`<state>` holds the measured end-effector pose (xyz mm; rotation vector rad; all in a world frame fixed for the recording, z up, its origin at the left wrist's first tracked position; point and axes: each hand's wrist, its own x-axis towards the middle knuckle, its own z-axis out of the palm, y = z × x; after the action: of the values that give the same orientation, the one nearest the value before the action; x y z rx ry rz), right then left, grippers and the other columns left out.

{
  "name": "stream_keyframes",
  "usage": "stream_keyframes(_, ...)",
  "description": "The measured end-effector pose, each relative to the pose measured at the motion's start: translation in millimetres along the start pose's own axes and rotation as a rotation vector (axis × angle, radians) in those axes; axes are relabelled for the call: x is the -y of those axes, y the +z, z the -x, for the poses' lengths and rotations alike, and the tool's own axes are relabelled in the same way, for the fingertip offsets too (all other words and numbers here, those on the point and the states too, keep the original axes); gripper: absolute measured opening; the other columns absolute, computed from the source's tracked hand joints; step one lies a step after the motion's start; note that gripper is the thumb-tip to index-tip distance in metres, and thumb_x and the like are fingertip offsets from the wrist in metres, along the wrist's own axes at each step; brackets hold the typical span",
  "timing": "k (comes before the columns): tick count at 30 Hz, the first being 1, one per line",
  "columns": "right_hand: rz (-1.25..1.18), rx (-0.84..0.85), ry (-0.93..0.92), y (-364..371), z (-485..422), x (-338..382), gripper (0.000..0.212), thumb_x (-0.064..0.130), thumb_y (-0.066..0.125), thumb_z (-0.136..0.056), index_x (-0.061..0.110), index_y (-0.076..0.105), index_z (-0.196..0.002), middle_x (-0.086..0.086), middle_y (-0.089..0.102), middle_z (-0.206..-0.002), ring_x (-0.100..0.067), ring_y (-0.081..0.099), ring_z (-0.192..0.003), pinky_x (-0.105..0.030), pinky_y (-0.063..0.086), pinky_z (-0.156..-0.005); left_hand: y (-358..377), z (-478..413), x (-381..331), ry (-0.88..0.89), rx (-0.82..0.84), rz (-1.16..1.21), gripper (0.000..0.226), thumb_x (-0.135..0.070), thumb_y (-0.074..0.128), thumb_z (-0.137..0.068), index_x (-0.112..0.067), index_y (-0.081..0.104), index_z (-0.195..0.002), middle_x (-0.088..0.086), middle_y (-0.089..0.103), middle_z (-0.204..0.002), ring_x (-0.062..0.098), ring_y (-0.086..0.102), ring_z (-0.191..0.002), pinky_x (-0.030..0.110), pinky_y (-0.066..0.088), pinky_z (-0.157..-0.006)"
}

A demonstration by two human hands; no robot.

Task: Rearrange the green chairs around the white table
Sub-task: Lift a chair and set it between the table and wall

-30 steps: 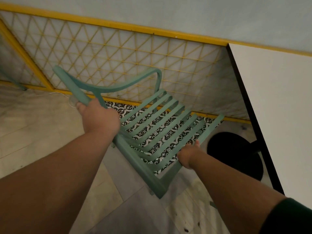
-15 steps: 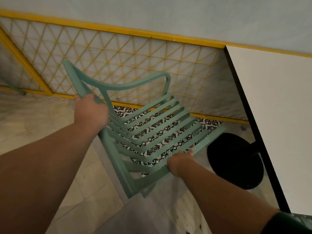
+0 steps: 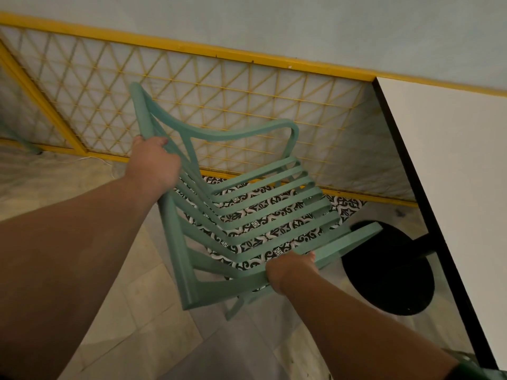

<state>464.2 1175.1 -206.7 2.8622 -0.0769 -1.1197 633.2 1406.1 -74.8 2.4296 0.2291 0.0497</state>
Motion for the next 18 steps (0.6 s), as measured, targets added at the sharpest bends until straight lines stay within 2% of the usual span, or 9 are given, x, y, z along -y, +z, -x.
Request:
stream_keyframes(3,-0.017,-0.005,0.015,-2.3,-4.2,10.1,0.009,0.017,0.065,-0.092,0.019,0.063,-0.101,-0.008,0.066,-0.105,-0.036,0.060,-0.114,-0.082,0.016,-0.109,-3.0,-10.1,0.8,0.013,0.013,-0.022,0.052,-0.010,0.049,-0.096,-0.011,0.049,-0.149,0.015,0.037,-0.147,0.033,0.051,-0.109,0.033,0.039,-0.090)
stream_keyframes(7,-0.025,-0.012,0.048,-5.5,-12.2,20.3,0.013,0.015,0.065,-0.091,0.017,0.066,-0.103,-0.012,0.067,-0.115,-0.039,0.059,-0.118,-0.083,0.014,-0.108,-7.9,-22.0,-1.7,0.012,0.044,-0.019,0.053,-0.011,0.049,-0.096,-0.012,0.048,-0.149,0.015,0.039,-0.149,0.036,0.050,-0.125,0.037,0.041,-0.103)
stream_keyframes(9,-0.024,-0.017,0.057,-8.0,-13.9,22.3,0.015,0.014,0.064,-0.091,0.017,0.066,-0.105,-0.013,0.066,-0.118,-0.040,0.057,-0.120,-0.084,0.013,-0.107,-9.1,-25.5,-2.6,0.011,0.056,-0.022,0.053,-0.012,0.050,-0.096,-0.012,0.049,-0.149,0.015,0.039,-0.149,0.037,0.050,-0.127,0.041,0.040,-0.108)
stream_keyframes(14,-0.048,0.016,0.062,-12.0,-13.7,23.1,0.012,0.014,0.063,-0.092,0.016,0.065,-0.104,-0.014,0.065,-0.121,-0.042,0.054,-0.124,-0.087,0.011,-0.105,-10.2,-24.7,-4.0,0.032,0.063,-0.021,0.057,-0.013,0.050,-0.095,-0.014,0.046,-0.151,0.016,0.041,-0.149,0.037,0.050,-0.128,0.042,0.041,-0.107)
stream_keyframes(16,-0.072,0.037,0.102,-8.7,-14.0,22.2,0.015,0.017,0.062,-0.094,0.016,0.065,-0.109,-0.019,0.060,-0.131,-0.056,0.041,-0.134,-0.090,0.004,-0.101,-12.7,-20.9,-5.8,0.052,0.049,-0.027,0.058,-0.013,0.053,-0.093,-0.013,0.045,-0.151,0.017,0.044,-0.147,0.037,0.052,-0.125,0.042,0.045,-0.101)
stream_keyframes(18,-0.125,0.042,0.146,-3.6,-13.7,18.2,0.024,0.022,0.054,-0.098,0.017,0.062,-0.120,-0.027,0.043,-0.149,-0.073,0.006,-0.138,-0.090,-0.005,-0.098,-15.1,-10.5,-7.0,0.087,0.008,-0.019,0.047,-0.013,0.053,-0.091,-0.008,0.053,-0.138,0.020,0.051,-0.136,0.039,0.058,-0.110,0.041,0.049,-0.083)
